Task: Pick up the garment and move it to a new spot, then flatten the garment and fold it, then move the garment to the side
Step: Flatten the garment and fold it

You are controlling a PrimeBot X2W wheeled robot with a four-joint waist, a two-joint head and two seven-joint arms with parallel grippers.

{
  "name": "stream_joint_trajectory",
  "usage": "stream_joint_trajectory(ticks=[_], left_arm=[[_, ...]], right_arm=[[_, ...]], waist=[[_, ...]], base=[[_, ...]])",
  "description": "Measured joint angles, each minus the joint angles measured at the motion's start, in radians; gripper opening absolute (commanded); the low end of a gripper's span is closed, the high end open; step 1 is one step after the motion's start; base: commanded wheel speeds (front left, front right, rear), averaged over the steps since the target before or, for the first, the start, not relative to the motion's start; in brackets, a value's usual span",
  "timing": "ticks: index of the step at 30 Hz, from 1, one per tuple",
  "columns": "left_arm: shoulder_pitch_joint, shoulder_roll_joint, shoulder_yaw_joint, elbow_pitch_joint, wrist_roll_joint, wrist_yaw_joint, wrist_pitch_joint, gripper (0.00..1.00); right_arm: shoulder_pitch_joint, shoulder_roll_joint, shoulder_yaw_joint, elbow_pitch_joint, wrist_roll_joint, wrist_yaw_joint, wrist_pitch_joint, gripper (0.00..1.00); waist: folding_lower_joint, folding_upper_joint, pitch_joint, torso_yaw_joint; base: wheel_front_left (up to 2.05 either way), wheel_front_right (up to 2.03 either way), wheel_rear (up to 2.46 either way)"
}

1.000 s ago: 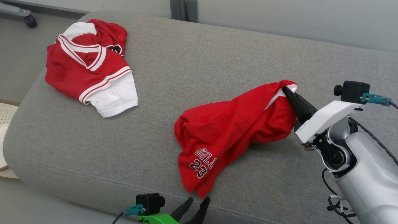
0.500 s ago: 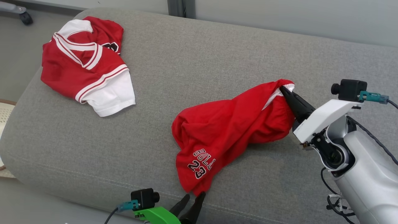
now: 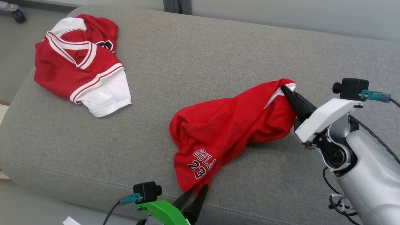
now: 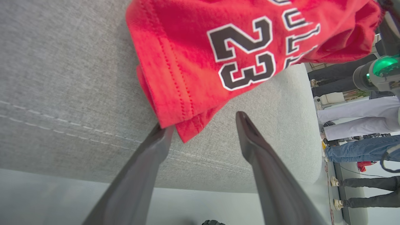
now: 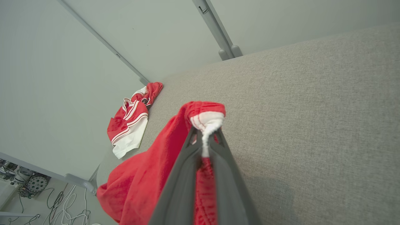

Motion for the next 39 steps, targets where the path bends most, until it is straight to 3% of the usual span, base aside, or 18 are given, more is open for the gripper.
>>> stream_joint_trajectory(ticks=[16,31,33,35,39], left_arm=[[-0.026,-0.002,-0.035,0.061,-0.038,-0.001,-0.018,1.00],[-0.059,-0.002,-0.086,0.008,-0.092,-0.001,-0.053,1.00],[-0.062,-0.002,-0.087,0.008,-0.095,-0.001,-0.065,0.48],[-0.068,-0.002,-0.088,0.011,-0.095,-0.001,-0.071,0.42],[-0.077,-0.002,-0.087,0.018,-0.095,-0.001,-0.080,0.45]], right_arm=[[-0.004,-0.003,0.000,-0.005,-0.003,-0.002,0.000,0.00],[-0.005,-0.004,0.004,-0.005,-0.014,-0.002,0.000,0.00],[-0.005,-0.004,0.004,-0.005,-0.017,-0.002,0.000,0.00],[-0.005,-0.004,0.004,-0.005,-0.017,-0.009,-0.001,0.00],[-0.005,-0.005,0.004,-0.005,-0.017,-0.009,-0.001,0.00]], waist=[[0.0000,0.0000,0.015,-0.008],[0.0000,0.0000,0.022,-0.010],[0.0000,0.0000,0.023,-0.011],[0.0000,0.0000,0.024,-0.012],[0.0000,0.0000,0.024,-0.011]], base=[[0.00,0.00,0.00],[0.00,0.00,0.00],[0.00,0.00,0.00],[0.00,0.00,0.00],[0.00,0.00,0.00]])
